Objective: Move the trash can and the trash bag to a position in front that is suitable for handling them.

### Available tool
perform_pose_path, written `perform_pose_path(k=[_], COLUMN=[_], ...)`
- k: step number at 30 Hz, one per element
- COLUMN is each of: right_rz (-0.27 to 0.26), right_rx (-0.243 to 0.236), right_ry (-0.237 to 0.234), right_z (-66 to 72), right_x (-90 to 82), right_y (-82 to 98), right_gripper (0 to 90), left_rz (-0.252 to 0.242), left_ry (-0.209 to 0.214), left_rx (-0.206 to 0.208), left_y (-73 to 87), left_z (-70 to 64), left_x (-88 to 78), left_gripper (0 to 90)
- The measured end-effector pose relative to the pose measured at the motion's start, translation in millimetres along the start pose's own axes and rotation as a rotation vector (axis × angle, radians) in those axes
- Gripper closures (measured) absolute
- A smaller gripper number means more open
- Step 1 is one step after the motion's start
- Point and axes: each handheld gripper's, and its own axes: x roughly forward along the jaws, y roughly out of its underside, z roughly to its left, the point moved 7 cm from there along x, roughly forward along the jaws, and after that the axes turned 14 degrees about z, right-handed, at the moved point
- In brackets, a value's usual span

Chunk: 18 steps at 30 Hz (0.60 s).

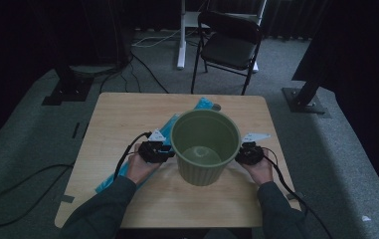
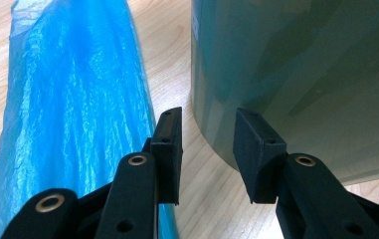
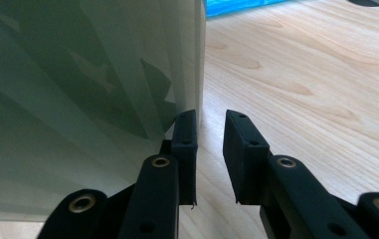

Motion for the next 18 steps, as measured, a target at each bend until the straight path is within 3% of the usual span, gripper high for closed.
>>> perform_pose_path(k=[9,18], right_rz=[0.009,0.037], right_rx=[-0.017,-0.077], right_ry=[-0.037,-0.073], right_z=[8.3,23.0], right_x=[0.3,-0.4], right_y=[0.9,2.8], right_gripper=[78.2,79.0], left_rz=[0.012,0.042], left_ry=[0.000,-0.015], left_rx=[0.039,0.087], left_y=[7.4,20.1], left_z=[-3.8,-13.7], left_x=[-5.9,-16.9], left_gripper=[68.2,68.2])
